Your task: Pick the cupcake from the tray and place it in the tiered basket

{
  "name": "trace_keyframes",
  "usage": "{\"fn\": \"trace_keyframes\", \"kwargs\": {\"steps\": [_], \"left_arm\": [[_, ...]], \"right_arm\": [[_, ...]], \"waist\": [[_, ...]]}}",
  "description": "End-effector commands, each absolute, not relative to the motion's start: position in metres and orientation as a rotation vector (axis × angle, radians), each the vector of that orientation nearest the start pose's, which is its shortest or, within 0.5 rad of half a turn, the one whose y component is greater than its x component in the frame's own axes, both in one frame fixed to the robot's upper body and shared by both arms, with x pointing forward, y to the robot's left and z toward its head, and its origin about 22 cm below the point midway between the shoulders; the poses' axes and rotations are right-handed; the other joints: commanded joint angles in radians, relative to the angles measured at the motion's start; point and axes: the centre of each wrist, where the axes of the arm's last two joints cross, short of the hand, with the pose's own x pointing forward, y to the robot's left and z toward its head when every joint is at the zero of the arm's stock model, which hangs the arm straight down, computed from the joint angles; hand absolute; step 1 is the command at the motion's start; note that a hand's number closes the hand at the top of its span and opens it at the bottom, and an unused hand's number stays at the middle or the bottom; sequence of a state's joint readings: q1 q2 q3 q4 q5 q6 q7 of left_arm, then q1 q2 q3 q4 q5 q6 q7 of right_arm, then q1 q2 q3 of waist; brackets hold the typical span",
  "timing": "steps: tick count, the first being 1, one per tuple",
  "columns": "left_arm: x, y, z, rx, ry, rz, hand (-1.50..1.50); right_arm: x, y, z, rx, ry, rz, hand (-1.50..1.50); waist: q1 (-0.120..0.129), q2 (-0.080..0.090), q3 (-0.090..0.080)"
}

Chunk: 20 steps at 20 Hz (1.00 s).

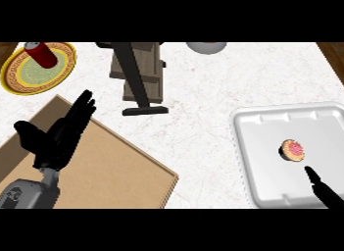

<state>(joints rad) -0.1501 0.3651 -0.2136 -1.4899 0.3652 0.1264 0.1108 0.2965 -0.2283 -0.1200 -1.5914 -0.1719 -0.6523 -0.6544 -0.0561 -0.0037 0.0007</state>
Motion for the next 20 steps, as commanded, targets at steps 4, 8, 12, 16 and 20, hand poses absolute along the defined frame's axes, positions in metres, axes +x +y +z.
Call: {"fn": "trace_keyframes", "kwargs": {"steps": [4,8,12,16,20], "left_arm": [[0.271,0.229,0.021,-0.103,-1.393,-0.129,0.00],[0.274,0.224,0.032,-0.108,-1.430,-0.154,0.00],[0.277,0.220,0.031,-0.101,-1.416,-0.169,0.00],[0.276,0.216,0.028,-0.136,-1.429,-0.192,0.00],[0.280,0.197,0.035,-0.151,-1.428,-0.224,0.00]], "right_arm": [[0.080,-0.320,-0.030,-1.250,-1.544,-0.094,-1.50],[0.049,-0.323,-0.036,-1.412,-1.322,-0.063,-1.50],[0.034,-0.310,-0.029,-1.406,-1.199,-0.070,-1.50],[0.035,-0.288,-0.021,-1.335,-1.130,-0.084,-1.50],[0.056,-0.280,-0.007,-1.315,-1.099,-0.101,-1.50]], "waist": [[0.029,0.009,-0.008],[0.060,0.028,-0.014],[0.088,0.039,-0.014],[0.112,0.044,-0.014],[0.126,0.041,-0.012]]}}
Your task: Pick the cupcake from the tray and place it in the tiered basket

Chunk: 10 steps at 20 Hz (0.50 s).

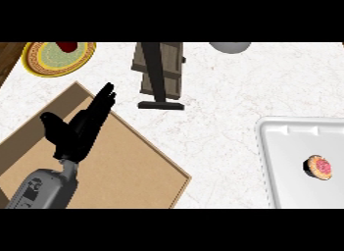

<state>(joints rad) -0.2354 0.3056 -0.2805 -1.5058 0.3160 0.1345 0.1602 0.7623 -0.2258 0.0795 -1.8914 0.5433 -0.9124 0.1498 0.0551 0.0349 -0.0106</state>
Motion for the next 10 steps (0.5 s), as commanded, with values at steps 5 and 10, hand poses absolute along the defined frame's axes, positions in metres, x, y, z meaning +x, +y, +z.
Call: {"fn": "trace_keyframes", "kwargs": {"steps": [5,10], "left_arm": [[0.290,0.200,0.044,-0.138,-1.433,-0.222,0.00],[0.290,0.202,0.042,-0.146,-1.424,-0.206,0.00]], "right_arm": [[0.065,-0.279,-0.003,-1.352,-0.915,-0.069,-1.50],[0.105,-0.257,0.009,-1.356,-0.771,-0.020,-1.50]], "waist": [[0.017,0.007,-0.001],[0.009,-0.010,0.004]]}}
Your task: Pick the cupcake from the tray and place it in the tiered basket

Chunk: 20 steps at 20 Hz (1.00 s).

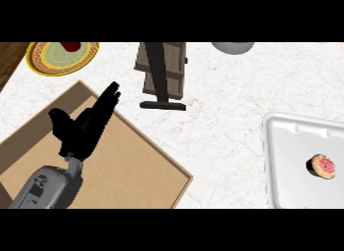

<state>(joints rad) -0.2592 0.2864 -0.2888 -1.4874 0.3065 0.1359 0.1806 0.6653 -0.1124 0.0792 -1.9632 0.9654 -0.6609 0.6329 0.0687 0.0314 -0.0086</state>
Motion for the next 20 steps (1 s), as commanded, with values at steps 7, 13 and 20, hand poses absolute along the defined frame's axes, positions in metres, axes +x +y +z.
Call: {"fn": "trace_keyframes", "kwargs": {"steps": [7,13,20], "left_arm": [[0.288,0.209,0.030,-0.132,-1.379,-0.173,0.00],[0.287,0.224,0.024,-0.121,-1.384,-0.160,0.00],[0.263,0.236,0.029,-0.093,-1.398,-0.160,0.00]], "right_arm": [[0.184,-0.203,0.037,-1.337,-0.672,0.079,-1.50],[0.203,-0.186,0.030,-1.396,-0.644,0.066,-1.50],[0.190,-0.208,0.014,-1.437,-0.629,0.051,-1.50]], "waist": [[-0.046,-0.026,0.007],[-0.067,-0.030,0.008],[-0.068,-0.034,0.009]]}}
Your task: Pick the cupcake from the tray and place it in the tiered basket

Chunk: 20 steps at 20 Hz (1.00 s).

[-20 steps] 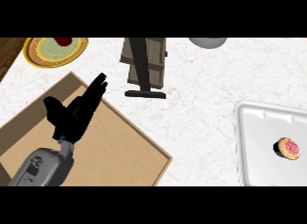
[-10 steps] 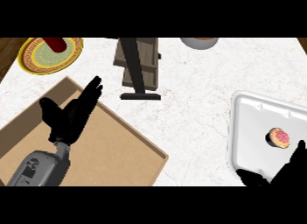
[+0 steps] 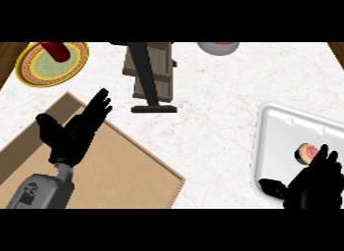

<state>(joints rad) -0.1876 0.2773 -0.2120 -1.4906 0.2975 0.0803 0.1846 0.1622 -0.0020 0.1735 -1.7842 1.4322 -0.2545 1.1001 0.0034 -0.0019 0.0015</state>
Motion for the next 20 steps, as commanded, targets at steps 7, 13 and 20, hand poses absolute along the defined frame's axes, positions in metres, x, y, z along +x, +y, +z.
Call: {"fn": "trace_keyframes", "kwargs": {"steps": [7,13,20], "left_arm": [[0.283,0.232,0.013,-0.091,-1.390,-0.124,0.00],[0.287,0.243,0.022,-0.124,-1.393,-0.113,0.00],[0.285,0.227,0.031,-0.112,-1.391,-0.136,0.00]], "right_arm": [[0.203,-0.215,0.007,-1.430,-0.669,0.047,-1.50],[0.214,-0.219,0.001,-1.391,-0.665,0.020,-1.50],[0.214,-0.251,-0.022,-1.405,-0.675,-0.030,-1.50]], "waist": [[-0.008,0.002,-0.002],[-0.005,0.002,-0.002],[-0.005,0.002,-0.001]]}}
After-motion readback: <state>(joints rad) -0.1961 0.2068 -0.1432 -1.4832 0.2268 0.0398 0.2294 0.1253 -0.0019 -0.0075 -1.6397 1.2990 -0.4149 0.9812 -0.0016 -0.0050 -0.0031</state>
